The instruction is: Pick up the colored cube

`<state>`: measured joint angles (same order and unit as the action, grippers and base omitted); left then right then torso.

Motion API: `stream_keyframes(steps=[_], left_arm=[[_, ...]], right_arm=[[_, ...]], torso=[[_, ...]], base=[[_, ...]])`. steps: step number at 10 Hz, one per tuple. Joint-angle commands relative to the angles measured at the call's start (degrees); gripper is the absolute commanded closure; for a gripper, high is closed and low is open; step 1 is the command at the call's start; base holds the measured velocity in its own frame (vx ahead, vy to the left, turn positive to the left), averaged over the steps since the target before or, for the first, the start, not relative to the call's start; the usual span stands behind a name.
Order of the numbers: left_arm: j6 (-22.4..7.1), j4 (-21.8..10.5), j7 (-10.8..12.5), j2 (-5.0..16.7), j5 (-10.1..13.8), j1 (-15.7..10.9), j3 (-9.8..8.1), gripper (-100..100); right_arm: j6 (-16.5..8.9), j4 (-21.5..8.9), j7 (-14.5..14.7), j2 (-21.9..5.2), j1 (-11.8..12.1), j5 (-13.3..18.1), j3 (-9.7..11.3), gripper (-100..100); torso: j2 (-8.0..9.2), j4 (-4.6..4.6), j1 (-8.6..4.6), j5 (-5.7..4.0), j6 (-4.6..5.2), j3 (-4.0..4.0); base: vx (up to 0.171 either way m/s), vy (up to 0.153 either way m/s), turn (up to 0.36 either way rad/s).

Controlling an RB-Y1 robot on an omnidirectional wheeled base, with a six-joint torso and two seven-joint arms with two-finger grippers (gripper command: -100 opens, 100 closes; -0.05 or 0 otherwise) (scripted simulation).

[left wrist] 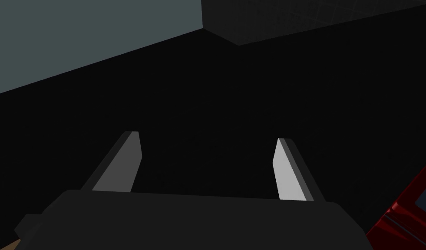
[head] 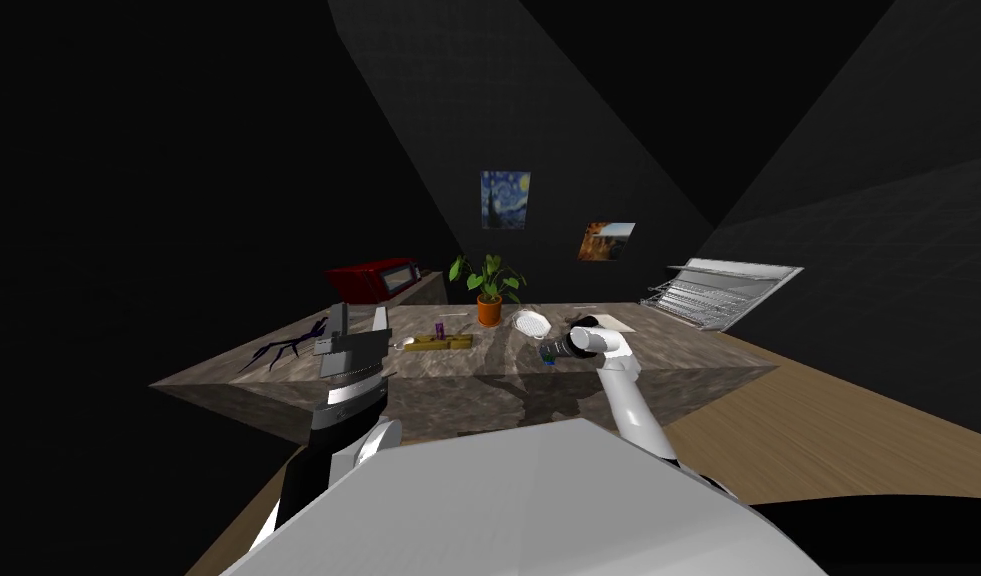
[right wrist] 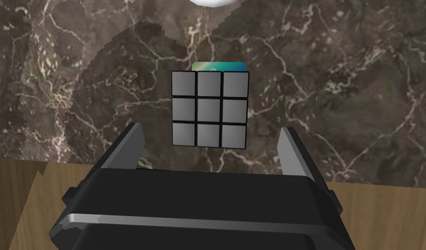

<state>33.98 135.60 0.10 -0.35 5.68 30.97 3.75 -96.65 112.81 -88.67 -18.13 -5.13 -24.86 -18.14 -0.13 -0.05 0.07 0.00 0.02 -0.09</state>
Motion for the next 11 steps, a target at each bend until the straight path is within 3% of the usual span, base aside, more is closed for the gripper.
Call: stream_keyframes(steps=[1,2,5,6,7,11], left_arm=[[0.0,0.0,0.0,0.0,0.0,0.0,0.00,0],[0.0,0.0,0.0,0.0,0.0,0.0,0.00,0],[0.0,0.0,0.0,0.0,0.0,0.0,0.00,0],[0.0,0.0,0.0,0.0,0.0,0.0,0.00,0],[0.0,0.0,0.0,0.0,0.0,0.0,0.00,0],[0.0,0.0,0.0,0.0,0.0,0.0,0.00,0]], right_arm=[[0.0,0.0,0.0,0.0,0.0,0.0,0.0,0],[1.8,-1.8,1.1,0.5,0.1,0.4,0.0,-100],[4.5,-4.5,2.8,1.2,0.2,1.0,0.1,-100],[3.9,-3.8,2.3,1.1,0.3,0.9,0.1,-100],[4.1,-3.9,2.5,1.1,0.3,0.9,0.1,100],[4.1,-3.9,2.5,1.1,0.3,0.9,0.1,100]], torso=[[0.00,0.00,0.00,0.00,0.00,0.00],[0.09,0.02,-0.02,0.00,-0.01,0.05],[0.12,0.03,-0.03,0.00,-0.01,0.07],[0.13,0.03,-0.04,0.00,-0.01,0.08],[0.14,0.04,-0.05,0.00,-0.01,0.09],[0.14,0.03,-0.12,-0.02,0.01,0.08]], base=[[0.007,0.013,-0.036],[0.006,0.010,-0.028],[0.007,0.011,-0.031],[0.000,0.000,0.000],[0.000,0.000,0.000],[0.000,0.000,0.000]])
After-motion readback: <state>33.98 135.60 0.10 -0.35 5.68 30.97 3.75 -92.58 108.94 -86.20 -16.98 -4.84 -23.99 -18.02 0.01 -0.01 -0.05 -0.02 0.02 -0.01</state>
